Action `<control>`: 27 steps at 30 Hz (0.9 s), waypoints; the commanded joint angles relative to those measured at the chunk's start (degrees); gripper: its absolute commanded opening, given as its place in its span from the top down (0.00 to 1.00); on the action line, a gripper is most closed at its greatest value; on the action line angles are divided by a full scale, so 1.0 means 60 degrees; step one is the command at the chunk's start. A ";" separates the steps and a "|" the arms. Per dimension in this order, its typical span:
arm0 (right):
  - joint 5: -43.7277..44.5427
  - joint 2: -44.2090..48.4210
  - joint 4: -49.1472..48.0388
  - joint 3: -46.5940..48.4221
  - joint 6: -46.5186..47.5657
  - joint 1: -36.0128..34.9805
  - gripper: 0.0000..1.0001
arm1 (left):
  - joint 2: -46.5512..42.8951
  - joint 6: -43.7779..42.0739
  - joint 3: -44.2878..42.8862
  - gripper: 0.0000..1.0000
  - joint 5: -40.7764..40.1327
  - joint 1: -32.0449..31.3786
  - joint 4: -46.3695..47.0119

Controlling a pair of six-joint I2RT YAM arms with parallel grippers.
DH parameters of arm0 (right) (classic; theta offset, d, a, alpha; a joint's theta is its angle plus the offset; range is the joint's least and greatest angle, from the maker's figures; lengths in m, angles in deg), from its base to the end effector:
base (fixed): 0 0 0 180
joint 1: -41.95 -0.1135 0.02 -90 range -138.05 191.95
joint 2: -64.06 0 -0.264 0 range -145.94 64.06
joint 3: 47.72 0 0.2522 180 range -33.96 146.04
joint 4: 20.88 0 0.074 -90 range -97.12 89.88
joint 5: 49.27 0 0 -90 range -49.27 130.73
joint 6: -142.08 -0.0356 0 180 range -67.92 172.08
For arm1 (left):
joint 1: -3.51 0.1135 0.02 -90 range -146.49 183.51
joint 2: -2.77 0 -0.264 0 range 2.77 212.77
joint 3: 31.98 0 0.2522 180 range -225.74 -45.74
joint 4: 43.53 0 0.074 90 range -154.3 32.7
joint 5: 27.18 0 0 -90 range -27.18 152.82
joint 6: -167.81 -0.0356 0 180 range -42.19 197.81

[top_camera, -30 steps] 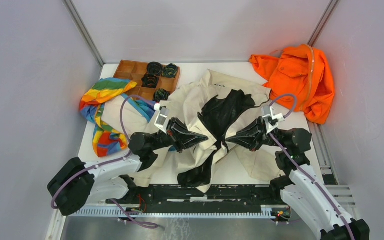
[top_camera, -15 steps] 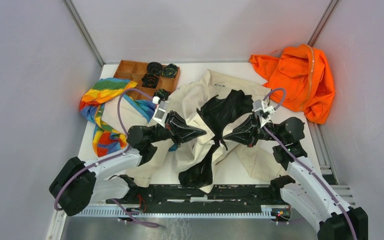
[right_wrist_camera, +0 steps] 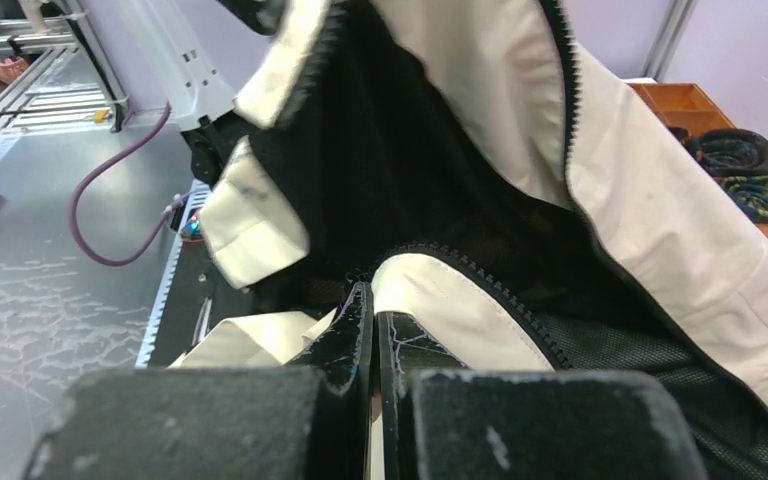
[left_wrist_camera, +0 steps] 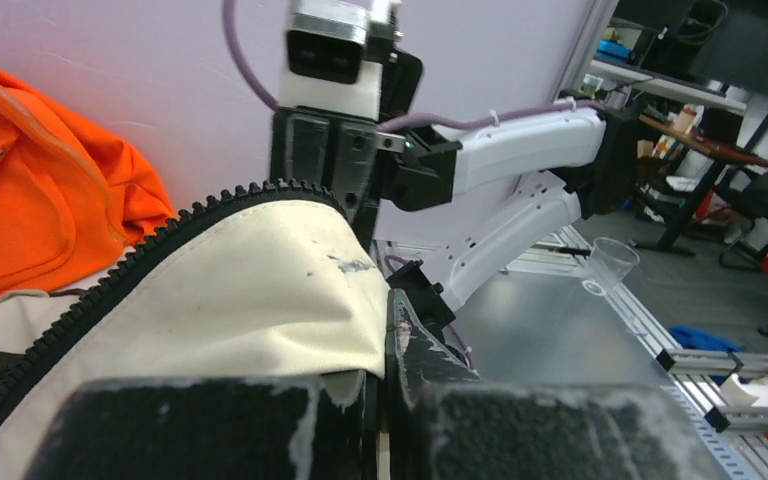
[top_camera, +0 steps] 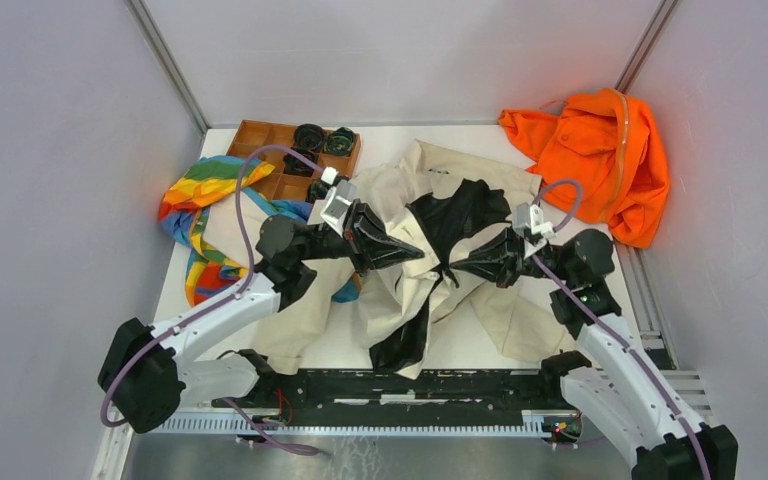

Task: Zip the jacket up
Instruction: Insert the zipper into the jacket.

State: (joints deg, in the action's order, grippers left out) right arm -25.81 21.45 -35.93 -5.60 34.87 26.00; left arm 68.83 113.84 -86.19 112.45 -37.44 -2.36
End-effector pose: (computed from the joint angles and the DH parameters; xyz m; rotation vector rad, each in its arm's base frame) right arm 0.1480 0.0763 0.3122 -1.0189 1.2282 1.2142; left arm 0.1668 -0.1806 0.3505 0.9304 1.0791 -1.5935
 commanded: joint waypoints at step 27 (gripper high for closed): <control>0.0073 -0.1775 0.3366 0.1632 0.2074 0.1757 1.00 | 0.2230 0.1942 -0.0252 0.98 0.0372 0.0574 0.3457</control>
State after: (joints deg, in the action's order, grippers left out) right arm -23.78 11.94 -14.73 2.94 44.88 36.14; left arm 81.18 119.13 -86.67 116.32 -34.12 8.16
